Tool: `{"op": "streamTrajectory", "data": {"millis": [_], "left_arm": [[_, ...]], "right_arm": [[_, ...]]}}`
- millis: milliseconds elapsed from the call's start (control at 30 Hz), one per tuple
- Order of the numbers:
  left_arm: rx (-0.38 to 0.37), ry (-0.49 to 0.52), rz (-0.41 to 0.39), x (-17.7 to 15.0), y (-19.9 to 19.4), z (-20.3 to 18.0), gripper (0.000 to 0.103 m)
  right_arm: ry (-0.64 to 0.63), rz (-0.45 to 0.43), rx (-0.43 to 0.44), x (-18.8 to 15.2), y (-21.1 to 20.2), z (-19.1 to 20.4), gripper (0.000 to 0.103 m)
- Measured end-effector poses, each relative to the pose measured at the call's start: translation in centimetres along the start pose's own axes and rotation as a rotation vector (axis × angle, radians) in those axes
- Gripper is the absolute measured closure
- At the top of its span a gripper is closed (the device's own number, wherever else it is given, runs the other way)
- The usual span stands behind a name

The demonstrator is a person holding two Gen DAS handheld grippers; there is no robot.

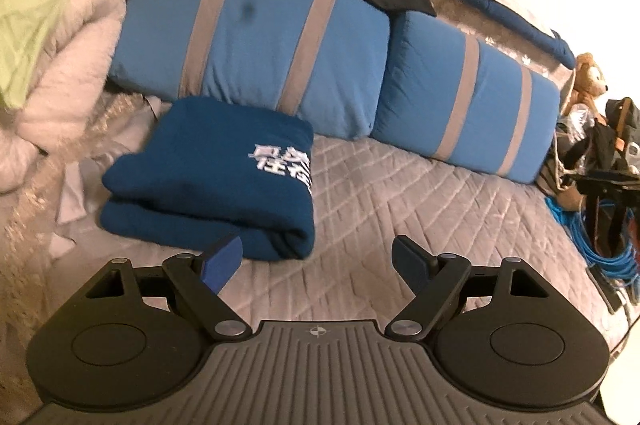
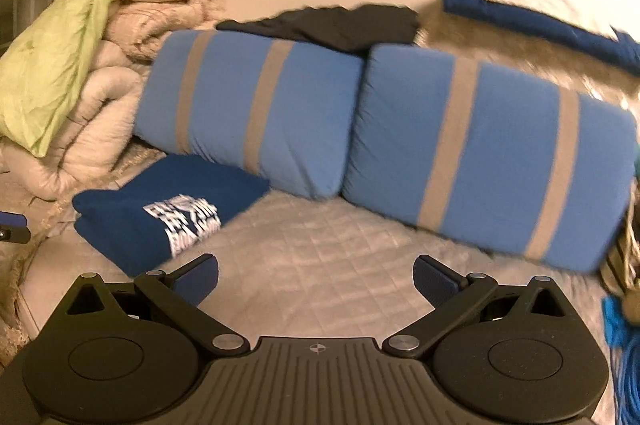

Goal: Fold clothes

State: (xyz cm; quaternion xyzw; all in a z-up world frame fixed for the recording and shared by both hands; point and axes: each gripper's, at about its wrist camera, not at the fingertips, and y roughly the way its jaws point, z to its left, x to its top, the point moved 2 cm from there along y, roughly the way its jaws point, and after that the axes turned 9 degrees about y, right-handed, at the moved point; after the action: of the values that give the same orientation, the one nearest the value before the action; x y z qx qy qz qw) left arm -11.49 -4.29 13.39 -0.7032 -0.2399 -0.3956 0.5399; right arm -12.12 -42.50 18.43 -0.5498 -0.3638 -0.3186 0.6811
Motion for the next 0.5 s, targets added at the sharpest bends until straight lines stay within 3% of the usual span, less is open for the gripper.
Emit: {"op": "streamTrajectory", "data": {"millis": [300, 500], "left_arm": [[0.025, -0.098, 0.072, -2.1, 2.2, 2.7, 0.021], [0.087, -0.104, 0.117, -3.6, 3.5, 4.3, 0.021]], "right_arm": [[0.083, 0.088, -0.110, -4.8, -0.6, -7.0, 0.000], [0.129, 0.144, -0.193, -8.4, -0.6, -11.4, 0.000]]}}
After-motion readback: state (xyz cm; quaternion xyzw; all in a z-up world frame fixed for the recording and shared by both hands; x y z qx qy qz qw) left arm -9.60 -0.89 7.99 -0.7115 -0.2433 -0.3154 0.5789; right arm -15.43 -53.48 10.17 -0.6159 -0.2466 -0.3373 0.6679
